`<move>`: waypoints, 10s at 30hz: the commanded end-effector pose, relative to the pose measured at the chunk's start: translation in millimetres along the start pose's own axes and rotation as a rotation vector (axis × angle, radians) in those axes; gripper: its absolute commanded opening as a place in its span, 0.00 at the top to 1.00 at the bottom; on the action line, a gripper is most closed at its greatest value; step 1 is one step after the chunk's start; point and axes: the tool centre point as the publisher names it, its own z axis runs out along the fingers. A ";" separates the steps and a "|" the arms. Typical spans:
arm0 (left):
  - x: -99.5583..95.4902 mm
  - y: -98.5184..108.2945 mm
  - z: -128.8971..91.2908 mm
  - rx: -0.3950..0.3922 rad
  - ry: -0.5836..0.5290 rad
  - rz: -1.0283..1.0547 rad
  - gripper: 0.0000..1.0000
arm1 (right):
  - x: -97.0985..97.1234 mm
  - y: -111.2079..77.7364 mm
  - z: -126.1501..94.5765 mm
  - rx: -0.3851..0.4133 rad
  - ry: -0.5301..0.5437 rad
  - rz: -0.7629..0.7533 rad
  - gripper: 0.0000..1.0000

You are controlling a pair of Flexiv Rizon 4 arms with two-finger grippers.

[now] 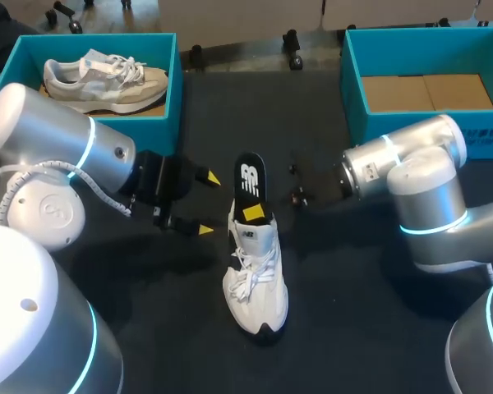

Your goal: Take the shoe out of the shoebox, open the shoe tongue, remove and reinsert the insole, then place the shoe into the shoebox

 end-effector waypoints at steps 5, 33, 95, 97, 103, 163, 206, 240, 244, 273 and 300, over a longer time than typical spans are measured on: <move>3.0 0.2 2.7 -0.001 0.001 -0.004 0.00 | 3.7 -12.5 9.2 0.006 -0.002 0.035 1.00; -0.8 -7.0 -7.4 -0.020 -0.022 0.006 0.00 | -2.7 16.2 -16.8 0.022 -0.090 -0.048 1.00; -1.9 -11.1 -6.9 -0.017 -0.015 0.021 0.00 | 0.3 -1.9 -7.2 0.057 -0.013 0.027 1.00; -1.9 -11.1 -6.9 -0.017 -0.015 0.021 0.00 | 1.8 -3.1 -5.3 0.065 -0.006 0.037 1.00; -1.9 -11.1 -6.9 -0.017 -0.015 0.021 0.00 | 2.2 -8.7 -3.9 0.073 -0.003 0.055 1.00; -1.0 -10.0 -11.9 -0.010 -0.016 0.015 0.00 | 10.3 15.3 -7.7 0.095 -0.081 0.000 0.49; -15.4 -2.1 -62.1 -0.008 0.020 0.058 0.00 | 29.3 46.1 -24.8 -0.070 -0.333 0.021 0.72; -41.4 9.7 -122.9 -0.047 0.098 0.130 0.00 | 47.6 45.2 -39.5 -0.110 -0.631 0.267 1.00; -42.7 13.4 -133.5 -0.056 0.107 0.136 0.00 | 45.0 45.1 -36.7 -0.126 -0.652 0.296 1.00; -60.6 24.9 -145.6 -0.070 0.062 0.131 0.00 | 53.9 45.9 -25.0 0.104 -1.225 0.464 1.00; -60.6 24.9 -145.6 -0.070 0.062 0.131 0.00 | 50.1 33.3 -14.8 0.226 -1.364 0.565 1.00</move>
